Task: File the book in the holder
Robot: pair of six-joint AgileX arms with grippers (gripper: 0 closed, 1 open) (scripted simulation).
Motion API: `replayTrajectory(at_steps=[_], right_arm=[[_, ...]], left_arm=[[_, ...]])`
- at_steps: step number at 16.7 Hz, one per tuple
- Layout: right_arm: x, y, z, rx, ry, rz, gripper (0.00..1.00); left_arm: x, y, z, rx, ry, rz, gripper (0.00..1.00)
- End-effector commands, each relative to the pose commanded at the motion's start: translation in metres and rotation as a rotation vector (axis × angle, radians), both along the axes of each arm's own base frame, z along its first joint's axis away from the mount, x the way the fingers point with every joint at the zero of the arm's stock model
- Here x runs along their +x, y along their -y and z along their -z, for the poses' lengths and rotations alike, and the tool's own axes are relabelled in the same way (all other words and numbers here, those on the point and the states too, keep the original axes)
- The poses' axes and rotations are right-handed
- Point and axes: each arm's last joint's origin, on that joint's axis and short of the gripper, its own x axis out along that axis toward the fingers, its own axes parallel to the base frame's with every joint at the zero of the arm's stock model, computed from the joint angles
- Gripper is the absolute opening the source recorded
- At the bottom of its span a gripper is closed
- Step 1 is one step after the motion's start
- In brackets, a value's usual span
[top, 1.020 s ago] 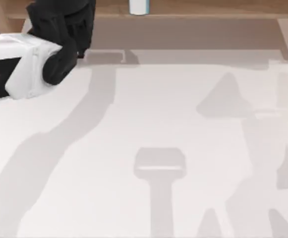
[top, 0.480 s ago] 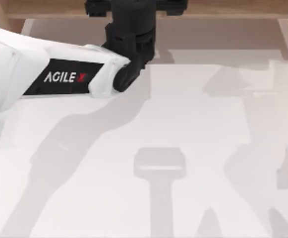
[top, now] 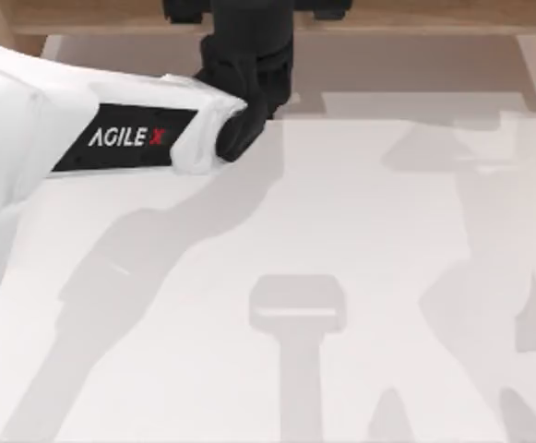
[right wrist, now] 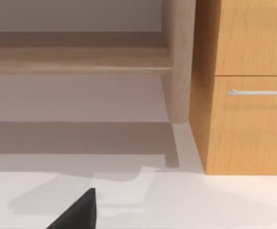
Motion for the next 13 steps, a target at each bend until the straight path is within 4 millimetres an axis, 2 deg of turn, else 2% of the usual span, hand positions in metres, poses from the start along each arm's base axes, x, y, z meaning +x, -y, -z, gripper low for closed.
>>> replayTrajectory(at_steps=[3, 7, 13], right_arm=[[0.0000, 0.0000, 0.0000, 0.000, 0.000, 0.000, 1.00], [0.0000, 0.0000, 0.0000, 0.000, 0.000, 0.000, 1.00], [0.0000, 0.0000, 0.0000, 0.000, 0.000, 0.000, 1.00]], left_arm=[[0.0093, 0.0006, 0.0001, 0.000, 0.000, 0.000, 1.00], [0.0098, 0.0006, 0.0001, 0.000, 0.000, 0.000, 1.00], [0.0098, 0.0006, 0.0001, 0.000, 0.000, 0.000, 0.55]])
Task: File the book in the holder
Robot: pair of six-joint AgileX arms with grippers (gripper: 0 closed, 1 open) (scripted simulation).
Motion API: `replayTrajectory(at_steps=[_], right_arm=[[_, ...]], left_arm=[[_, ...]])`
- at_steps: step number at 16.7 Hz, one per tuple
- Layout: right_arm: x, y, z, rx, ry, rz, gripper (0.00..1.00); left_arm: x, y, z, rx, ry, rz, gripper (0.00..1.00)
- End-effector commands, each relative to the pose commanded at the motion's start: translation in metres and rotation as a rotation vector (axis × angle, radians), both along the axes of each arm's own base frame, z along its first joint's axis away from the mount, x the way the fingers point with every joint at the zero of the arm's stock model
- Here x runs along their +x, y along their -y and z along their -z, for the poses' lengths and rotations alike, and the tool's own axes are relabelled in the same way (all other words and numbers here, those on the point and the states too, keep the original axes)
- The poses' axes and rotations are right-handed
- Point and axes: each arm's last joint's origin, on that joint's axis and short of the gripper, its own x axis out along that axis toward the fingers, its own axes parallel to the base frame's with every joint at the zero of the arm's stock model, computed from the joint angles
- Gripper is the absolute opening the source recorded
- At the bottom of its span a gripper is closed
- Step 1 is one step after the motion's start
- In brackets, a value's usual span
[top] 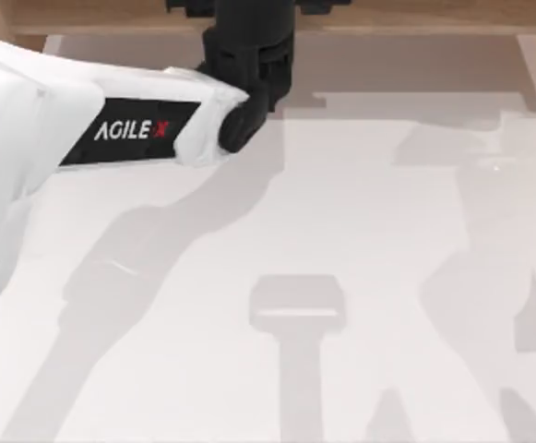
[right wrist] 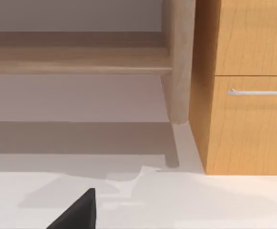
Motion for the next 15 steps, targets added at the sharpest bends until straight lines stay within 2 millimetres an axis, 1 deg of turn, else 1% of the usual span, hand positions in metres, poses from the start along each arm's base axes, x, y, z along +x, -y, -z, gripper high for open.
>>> replayTrajectory(at_steps=[7, 8, 15], right_arm=[[0.0000, 0.0000, 0.0000, 0.000, 0.000, 0.000, 1.00], [0.0000, 0.0000, 0.0000, 0.000, 0.000, 0.000, 1.00], [0.0000, 0.0000, 0.0000, 0.000, 0.000, 0.000, 1.00]], left_arm=[[0.0000, 0.0000, 0.0000, 0.000, 0.000, 0.000, 0.02], [0.0000, 0.0000, 0.0000, 0.000, 0.000, 0.000, 0.00], [0.0000, 0.0000, 0.0000, 0.000, 0.000, 0.000, 0.00]])
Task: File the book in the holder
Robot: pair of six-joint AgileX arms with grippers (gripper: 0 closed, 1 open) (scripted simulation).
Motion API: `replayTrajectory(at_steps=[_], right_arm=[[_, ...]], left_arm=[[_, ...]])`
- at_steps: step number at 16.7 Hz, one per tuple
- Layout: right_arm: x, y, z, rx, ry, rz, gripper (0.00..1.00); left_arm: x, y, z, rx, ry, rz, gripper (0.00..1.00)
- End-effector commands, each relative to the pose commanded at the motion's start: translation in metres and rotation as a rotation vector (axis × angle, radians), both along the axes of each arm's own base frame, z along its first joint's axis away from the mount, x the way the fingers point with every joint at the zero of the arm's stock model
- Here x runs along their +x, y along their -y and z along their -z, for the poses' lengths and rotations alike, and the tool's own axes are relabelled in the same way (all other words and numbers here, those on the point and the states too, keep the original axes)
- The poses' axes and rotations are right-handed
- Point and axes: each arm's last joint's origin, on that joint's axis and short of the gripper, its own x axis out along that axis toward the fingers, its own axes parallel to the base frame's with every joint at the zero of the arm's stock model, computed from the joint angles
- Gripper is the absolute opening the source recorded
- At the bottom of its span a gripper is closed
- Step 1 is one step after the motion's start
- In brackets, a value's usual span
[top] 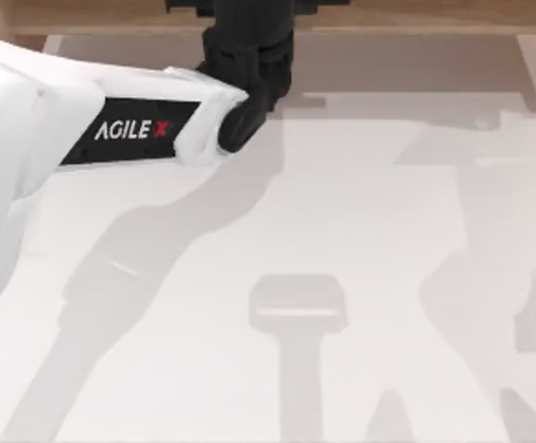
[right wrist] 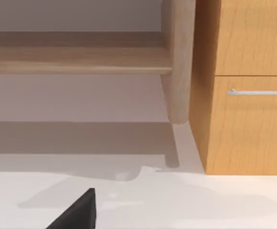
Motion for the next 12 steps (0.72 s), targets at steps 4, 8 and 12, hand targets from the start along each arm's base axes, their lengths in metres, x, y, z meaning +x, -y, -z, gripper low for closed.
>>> replayTrajectory(at_steps=[4, 8, 12], right_arm=[[0.000, 0.000, 0.000, 0.000, 0.000, 0.000, 1.00], [0.000, 0.000, 0.000, 0.000, 0.000, 0.000, 1.00], [0.000, 0.000, 0.000, 0.000, 0.000, 0.000, 1.00]], left_arm=[[-0.001, 0.001, -0.008, 0.001, 0.001, 0.003, 0.00], [-0.001, 0.001, -0.016, 0.001, 0.001, 0.003, 0.00], [-0.002, 0.001, -0.014, 0.008, -0.002, 0.003, 0.00]])
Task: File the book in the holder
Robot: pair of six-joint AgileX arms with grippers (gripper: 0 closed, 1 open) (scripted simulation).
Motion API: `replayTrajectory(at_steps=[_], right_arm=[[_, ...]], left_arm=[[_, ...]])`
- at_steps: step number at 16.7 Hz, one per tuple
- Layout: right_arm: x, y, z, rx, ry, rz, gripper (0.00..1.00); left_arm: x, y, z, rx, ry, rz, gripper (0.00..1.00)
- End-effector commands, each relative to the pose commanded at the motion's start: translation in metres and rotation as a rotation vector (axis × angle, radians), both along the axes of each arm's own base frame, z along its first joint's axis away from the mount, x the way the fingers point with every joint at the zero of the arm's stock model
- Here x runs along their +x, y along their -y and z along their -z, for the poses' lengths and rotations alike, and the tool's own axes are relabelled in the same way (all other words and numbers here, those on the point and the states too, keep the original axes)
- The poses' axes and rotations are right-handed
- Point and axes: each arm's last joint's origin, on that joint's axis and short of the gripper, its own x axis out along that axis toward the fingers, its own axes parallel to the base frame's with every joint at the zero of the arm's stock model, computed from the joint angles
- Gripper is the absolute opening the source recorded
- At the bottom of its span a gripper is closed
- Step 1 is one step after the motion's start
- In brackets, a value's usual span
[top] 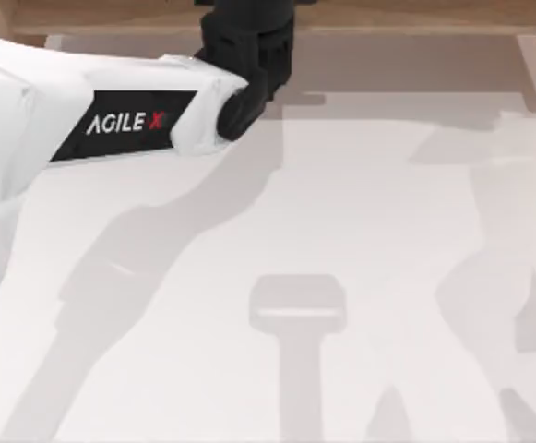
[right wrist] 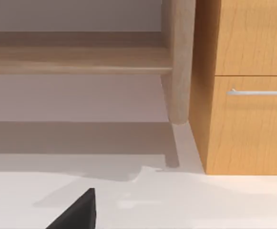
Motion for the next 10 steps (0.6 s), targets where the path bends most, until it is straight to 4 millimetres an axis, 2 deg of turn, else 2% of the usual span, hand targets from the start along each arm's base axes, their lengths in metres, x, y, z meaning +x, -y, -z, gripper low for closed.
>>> replayTrajectory(at_steps=[5, 8, 10], right_arm=[[0.000, 0.000, 0.000, 0.000, 0.000, 0.000, 1.00], [0.000, 0.000, 0.000, 0.000, 0.000, 0.000, 1.00], [0.000, 0.000, 0.000, 0.000, 0.000, 0.000, 1.00]], left_arm=[[-0.025, -0.006, -0.017, 0.140, -0.001, -0.017, 0.00], [-0.050, -0.022, -0.021, 0.299, -0.038, -0.057, 0.00], [-0.068, -0.041, -0.025, 0.405, -0.067, -0.100, 0.00]])
